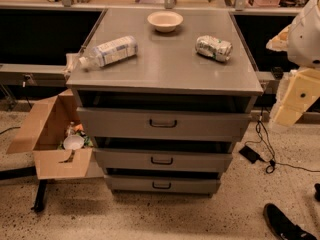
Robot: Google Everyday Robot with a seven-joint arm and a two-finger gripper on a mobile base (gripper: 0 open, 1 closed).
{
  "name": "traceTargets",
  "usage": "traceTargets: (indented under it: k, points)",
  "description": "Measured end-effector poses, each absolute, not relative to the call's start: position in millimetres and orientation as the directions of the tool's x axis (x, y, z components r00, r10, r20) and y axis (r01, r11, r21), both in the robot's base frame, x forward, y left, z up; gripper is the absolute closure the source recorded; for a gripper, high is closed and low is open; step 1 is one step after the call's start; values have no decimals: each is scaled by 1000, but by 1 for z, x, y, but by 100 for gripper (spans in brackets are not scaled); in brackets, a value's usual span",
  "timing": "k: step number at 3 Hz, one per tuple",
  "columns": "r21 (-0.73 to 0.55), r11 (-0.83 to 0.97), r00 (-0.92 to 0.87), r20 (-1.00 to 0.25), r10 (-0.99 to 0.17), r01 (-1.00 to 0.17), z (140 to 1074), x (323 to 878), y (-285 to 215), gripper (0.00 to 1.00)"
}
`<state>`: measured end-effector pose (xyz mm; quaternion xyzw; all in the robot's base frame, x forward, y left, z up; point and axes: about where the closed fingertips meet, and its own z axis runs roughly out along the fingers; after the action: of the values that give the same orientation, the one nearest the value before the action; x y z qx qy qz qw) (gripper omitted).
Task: Open top drawer
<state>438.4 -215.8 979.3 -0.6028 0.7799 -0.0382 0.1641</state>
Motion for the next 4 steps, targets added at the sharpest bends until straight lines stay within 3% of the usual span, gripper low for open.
traceTargets:
  k: [2, 4]
  points:
    - [-251, 246, -196, -211, -958, -936, 968, 439, -210, 0]
    - [-177, 117, -78, -212, -974, -977, 866, 432, -177, 0]
